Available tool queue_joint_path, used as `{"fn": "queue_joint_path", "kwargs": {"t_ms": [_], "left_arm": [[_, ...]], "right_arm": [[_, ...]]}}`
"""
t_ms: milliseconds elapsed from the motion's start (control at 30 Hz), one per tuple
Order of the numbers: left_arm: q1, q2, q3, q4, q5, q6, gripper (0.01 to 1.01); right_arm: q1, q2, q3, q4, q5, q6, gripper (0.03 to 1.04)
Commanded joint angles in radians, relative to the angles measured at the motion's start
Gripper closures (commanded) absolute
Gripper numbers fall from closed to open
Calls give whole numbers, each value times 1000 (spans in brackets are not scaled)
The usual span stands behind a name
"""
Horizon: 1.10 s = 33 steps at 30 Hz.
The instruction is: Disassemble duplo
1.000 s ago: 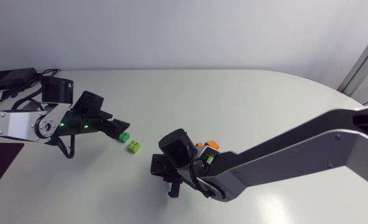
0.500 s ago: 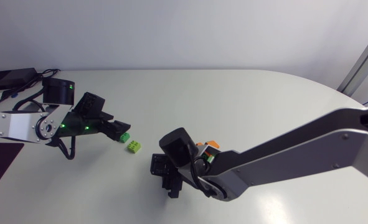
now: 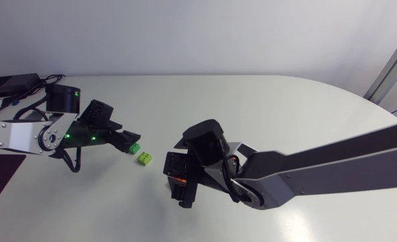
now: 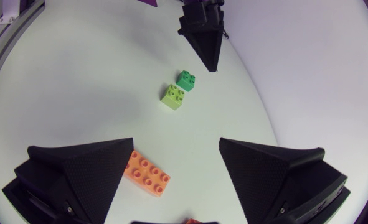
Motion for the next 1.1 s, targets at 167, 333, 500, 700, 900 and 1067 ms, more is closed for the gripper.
{"fn": "queue_joint_path", "kwargs": {"t_ms": [167, 333, 500, 700, 900, 1067], "left_arm": [[-8, -8, -22, 10, 7, 7, 67], [-8, -13, -22, 10, 7, 5, 67], [-8, -13, -22, 10, 7, 7, 67], [-9, -16, -25, 10, 9, 10, 67], [-22, -13, -28, 8, 9, 19, 66], [-22, -15, -26, 8, 21, 18, 66]], "right_arm": [[-161, -172, 10, -107, -117, 193, 67], [-233, -345, 30, -265, -181, 320, 69], [-233, -379, 24, -371, -151, 352, 70], [-255, -347, 10, -422, -146, 389, 70], [-327, -276, 38, -482, -192, 437, 70], [-410, -221, 62, -546, -233, 441, 72]]}}
